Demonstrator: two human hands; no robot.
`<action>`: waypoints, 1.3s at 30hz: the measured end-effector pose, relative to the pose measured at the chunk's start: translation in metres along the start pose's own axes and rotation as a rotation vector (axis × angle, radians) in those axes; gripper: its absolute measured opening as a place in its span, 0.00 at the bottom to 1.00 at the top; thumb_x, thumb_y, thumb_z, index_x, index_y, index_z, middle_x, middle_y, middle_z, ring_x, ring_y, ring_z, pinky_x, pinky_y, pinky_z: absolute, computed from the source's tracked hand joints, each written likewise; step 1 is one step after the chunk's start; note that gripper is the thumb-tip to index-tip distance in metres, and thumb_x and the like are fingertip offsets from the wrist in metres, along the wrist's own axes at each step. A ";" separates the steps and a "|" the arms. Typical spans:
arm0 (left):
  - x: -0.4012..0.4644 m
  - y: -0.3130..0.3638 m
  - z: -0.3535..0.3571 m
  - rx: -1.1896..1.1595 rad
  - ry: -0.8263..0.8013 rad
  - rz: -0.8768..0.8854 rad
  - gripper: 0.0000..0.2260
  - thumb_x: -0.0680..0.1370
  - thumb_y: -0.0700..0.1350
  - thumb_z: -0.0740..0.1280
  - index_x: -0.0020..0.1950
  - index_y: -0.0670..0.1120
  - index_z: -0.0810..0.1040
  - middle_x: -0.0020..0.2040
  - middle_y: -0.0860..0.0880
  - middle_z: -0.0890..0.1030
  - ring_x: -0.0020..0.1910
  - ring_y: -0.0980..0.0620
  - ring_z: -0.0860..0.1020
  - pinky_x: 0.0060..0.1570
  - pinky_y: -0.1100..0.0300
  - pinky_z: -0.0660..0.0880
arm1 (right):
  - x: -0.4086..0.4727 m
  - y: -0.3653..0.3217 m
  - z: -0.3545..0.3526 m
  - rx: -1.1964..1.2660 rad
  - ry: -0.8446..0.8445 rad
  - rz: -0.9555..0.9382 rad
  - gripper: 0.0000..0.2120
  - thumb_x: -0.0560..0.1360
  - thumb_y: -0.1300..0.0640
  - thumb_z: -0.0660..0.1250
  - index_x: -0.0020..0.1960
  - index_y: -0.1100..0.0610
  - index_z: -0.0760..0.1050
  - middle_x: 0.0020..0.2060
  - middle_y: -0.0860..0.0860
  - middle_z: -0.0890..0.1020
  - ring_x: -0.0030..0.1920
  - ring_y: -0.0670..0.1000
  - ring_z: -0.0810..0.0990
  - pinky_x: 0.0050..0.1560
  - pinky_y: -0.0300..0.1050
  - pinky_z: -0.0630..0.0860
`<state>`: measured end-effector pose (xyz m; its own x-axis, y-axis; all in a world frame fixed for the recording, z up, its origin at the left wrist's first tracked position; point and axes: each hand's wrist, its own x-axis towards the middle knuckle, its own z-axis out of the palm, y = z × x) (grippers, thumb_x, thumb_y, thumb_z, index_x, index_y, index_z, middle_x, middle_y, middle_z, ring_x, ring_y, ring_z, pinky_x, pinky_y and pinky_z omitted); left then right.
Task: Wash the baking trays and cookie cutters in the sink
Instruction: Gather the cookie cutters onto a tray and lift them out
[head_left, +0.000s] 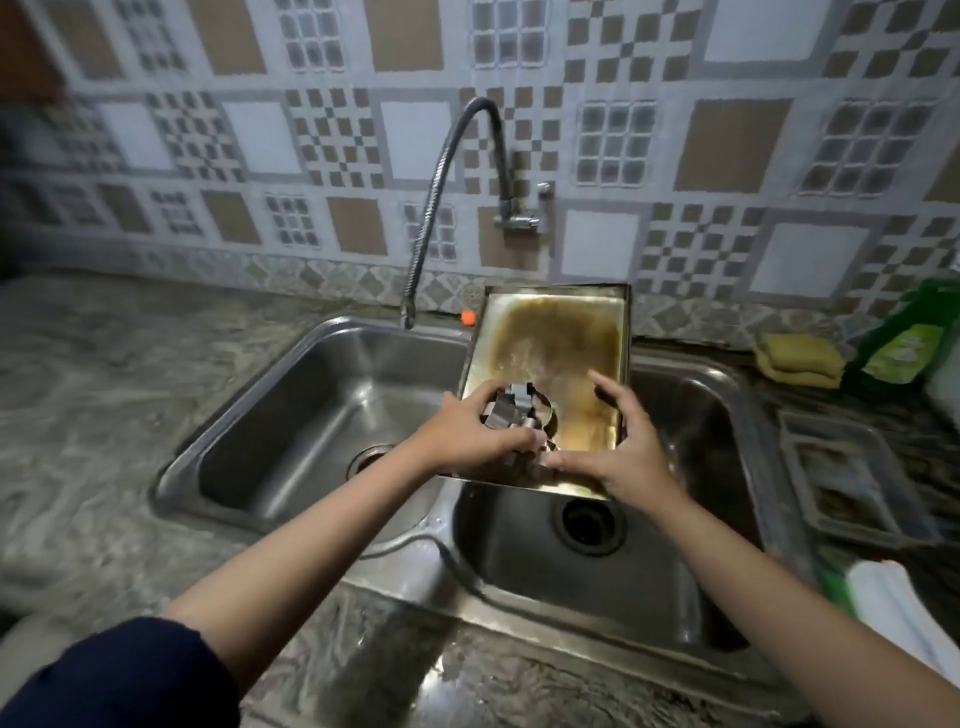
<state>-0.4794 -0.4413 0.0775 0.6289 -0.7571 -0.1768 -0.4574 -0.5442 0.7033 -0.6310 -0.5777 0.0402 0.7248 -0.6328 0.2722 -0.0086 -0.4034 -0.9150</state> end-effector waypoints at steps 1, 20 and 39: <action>-0.002 -0.011 -0.005 0.004 -0.008 -0.044 0.34 0.68 0.63 0.71 0.71 0.62 0.63 0.63 0.43 0.66 0.68 0.44 0.67 0.63 0.57 0.65 | 0.000 0.001 0.013 0.033 -0.032 0.022 0.47 0.52 0.56 0.84 0.67 0.45 0.68 0.64 0.48 0.71 0.65 0.45 0.68 0.64 0.39 0.65; -0.077 -0.228 -0.225 0.211 -0.064 -0.387 0.40 0.70 0.67 0.65 0.77 0.57 0.53 0.77 0.40 0.55 0.75 0.40 0.54 0.71 0.50 0.58 | -0.003 -0.068 0.338 0.305 -0.258 0.240 0.48 0.44 0.44 0.85 0.62 0.34 0.70 0.65 0.42 0.72 0.67 0.47 0.69 0.68 0.54 0.69; 0.017 -0.378 -0.388 0.221 -0.124 -0.230 0.41 0.61 0.73 0.65 0.71 0.71 0.52 0.76 0.39 0.56 0.75 0.41 0.57 0.70 0.49 0.62 | 0.097 -0.104 0.533 0.324 -0.125 0.223 0.49 0.47 0.47 0.84 0.66 0.39 0.68 0.66 0.43 0.71 0.66 0.46 0.69 0.65 0.47 0.69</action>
<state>-0.0521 -0.1080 0.0759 0.6564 -0.6365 -0.4049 -0.4462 -0.7604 0.4719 -0.1925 -0.2450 0.0033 0.8077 -0.5884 0.0363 0.0276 -0.0238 -0.9993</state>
